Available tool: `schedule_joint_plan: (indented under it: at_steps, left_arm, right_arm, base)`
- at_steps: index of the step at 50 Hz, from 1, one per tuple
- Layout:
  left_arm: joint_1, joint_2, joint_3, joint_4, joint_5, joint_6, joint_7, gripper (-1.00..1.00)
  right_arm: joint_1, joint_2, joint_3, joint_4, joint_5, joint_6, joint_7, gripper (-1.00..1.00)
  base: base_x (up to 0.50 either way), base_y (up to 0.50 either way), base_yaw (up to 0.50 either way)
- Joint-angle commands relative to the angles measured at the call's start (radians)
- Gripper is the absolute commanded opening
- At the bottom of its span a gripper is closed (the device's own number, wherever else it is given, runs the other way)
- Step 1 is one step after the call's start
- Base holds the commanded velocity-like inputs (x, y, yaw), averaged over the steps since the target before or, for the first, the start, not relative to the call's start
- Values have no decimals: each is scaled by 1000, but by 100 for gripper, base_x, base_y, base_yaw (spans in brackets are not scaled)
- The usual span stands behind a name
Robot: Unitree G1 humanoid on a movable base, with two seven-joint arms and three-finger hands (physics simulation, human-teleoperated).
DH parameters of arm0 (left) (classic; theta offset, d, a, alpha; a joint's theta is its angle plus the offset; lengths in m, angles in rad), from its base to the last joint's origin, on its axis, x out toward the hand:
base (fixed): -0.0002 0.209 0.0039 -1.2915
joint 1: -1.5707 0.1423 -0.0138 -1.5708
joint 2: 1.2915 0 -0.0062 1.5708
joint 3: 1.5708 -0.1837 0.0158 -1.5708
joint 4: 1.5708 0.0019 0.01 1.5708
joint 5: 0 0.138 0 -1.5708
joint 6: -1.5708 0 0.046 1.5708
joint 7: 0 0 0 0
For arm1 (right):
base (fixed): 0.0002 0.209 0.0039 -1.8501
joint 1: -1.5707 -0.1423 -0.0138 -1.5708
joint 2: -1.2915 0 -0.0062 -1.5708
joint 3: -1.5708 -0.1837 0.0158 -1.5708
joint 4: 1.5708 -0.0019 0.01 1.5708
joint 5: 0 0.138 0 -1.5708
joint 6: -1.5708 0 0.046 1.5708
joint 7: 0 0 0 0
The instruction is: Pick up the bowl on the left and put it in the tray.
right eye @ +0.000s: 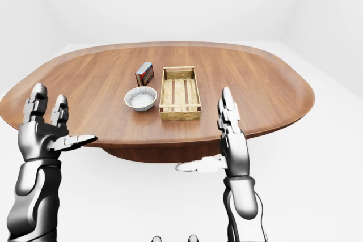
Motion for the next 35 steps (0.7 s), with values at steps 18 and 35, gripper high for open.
schedule_joint_plan:
  at_steps: [18, 35]
  left_arm:
    - [-4, 35, 79, -82, -87, 0, 24, 100]
    - [-3, 36, 81, -84, -91, 0, 25, 100]
  right_arm:
    - [46, -10, 50, -157, -58, 0, 2, 100]
    - [39, -6, 49, -139, -51, 0, -5, 100]
  base:
    - [0, 16, 0]
    - [0, 50, 0]
